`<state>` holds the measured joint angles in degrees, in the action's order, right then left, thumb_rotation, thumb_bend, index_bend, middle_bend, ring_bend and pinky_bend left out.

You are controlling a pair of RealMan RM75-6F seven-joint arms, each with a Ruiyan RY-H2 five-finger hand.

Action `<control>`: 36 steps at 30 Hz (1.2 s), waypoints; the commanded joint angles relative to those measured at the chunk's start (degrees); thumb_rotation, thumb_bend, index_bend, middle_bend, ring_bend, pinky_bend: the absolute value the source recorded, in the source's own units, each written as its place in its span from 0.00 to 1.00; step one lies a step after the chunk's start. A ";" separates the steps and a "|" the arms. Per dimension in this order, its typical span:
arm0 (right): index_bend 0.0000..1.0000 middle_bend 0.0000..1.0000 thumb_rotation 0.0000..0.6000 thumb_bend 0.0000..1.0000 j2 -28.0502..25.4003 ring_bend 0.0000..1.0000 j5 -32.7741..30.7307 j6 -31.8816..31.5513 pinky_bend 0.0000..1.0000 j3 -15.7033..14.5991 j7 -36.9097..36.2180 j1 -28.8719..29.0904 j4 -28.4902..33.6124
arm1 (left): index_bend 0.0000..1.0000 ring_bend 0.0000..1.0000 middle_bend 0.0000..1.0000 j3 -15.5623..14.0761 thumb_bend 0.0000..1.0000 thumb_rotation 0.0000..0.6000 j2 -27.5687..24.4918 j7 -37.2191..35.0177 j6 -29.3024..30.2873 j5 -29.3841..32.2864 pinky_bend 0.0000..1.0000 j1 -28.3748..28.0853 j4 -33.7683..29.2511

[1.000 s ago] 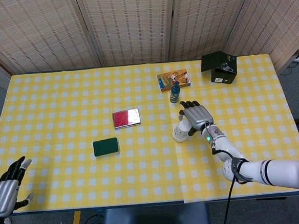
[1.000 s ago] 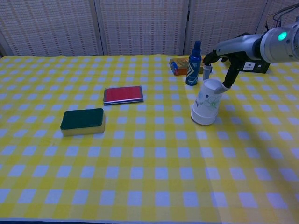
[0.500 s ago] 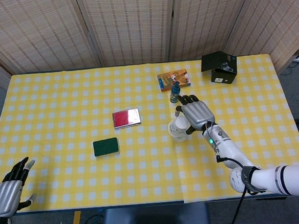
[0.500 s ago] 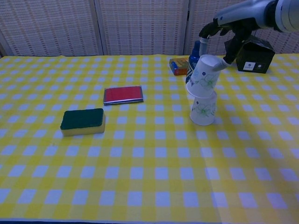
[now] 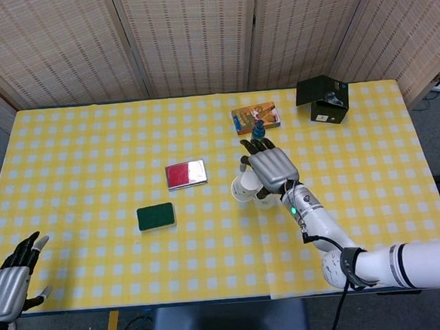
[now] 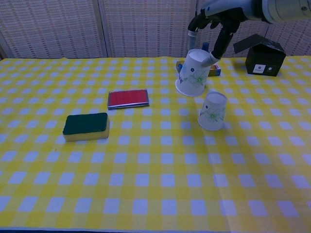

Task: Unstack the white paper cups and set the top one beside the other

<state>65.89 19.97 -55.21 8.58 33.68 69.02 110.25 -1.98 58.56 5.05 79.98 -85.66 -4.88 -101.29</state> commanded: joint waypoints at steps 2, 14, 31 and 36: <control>0.37 0.00 1.00 0.25 5.29 0.00 -1.59 2.36 0.00 -0.73 0.36 1.11 -6.05 | 0.03 0.00 0.00 -0.12 0.26 1.00 -0.56 -1.08 0.39 -0.44 0.23 0.21 -0.07; 0.37 0.00 1.00 0.25 17.79 0.00 -4.43 7.82 0.00 -1.76 1.24 3.83 -20.66 | 0.03 0.00 0.00 -0.54 0.26 1.00 -2.57 -5.33 2.32 -2.48 0.23 1.12 0.00; 0.25 0.00 1.00 0.27 22.48 0.00 -8.70 6.84 0.00 -1.94 5.55 6.24 -24.82 | 0.03 0.00 0.00 -0.82 0.26 1.00 -3.43 -6.58 4.77 -4.17 0.23 2.47 -0.07; 0.01 0.00 1.00 0.22 20.09 0.00 -7.18 6.24 0.00 -0.64 4.40 5.57 -21.87 | 0.03 0.00 0.00 -0.65 0.26 1.00 -3.11 -6.50 4.14 -3.77 0.23 2.22 0.24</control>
<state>86.66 12.23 -48.73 7.49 38.54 74.87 87.63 -2.65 55.43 -1.47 84.16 -89.48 -2.63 -101.07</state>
